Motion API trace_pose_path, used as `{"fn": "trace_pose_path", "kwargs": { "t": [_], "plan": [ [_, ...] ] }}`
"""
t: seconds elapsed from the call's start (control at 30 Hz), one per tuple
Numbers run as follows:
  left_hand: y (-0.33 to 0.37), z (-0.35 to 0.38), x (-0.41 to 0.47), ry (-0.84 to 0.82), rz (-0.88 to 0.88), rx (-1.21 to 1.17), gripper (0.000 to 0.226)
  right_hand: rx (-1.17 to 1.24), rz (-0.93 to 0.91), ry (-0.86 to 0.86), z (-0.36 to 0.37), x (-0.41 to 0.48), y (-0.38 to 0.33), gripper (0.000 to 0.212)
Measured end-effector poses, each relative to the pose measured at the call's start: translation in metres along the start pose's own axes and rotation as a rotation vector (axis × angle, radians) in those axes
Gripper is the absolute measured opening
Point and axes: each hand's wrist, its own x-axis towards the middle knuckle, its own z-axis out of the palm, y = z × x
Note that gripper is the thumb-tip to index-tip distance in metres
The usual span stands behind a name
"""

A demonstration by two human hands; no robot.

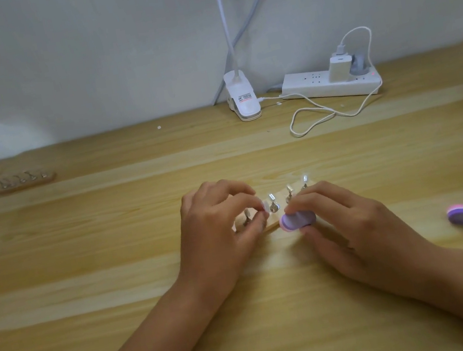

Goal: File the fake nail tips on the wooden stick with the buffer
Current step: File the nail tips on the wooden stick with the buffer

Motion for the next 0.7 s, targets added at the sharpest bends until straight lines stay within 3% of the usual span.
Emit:
{"fn": "trace_pose_path", "kwargs": {
  "t": [0.1,0.37,0.53,0.7],
  "plan": [
    [0.007,-0.006,-0.003,0.08,0.058,-0.088,0.008,0.019,0.012,0.047,-0.001,0.0,0.0,0.019],
    [0.019,-0.02,-0.016,0.013,-0.115,-0.372,0.015,0.258,0.227,0.171,-0.007,0.0,0.011,0.025],
    [0.019,-0.016,-0.019,-0.081,-0.101,-0.379,0.015,0.321,0.091,0.159,-0.008,-0.004,0.005,0.022],
    [0.016,-0.013,-0.021,-0.113,-0.057,-0.311,0.014,0.233,-0.018,0.098,-0.008,-0.005,0.004,0.027]
  ]
}}
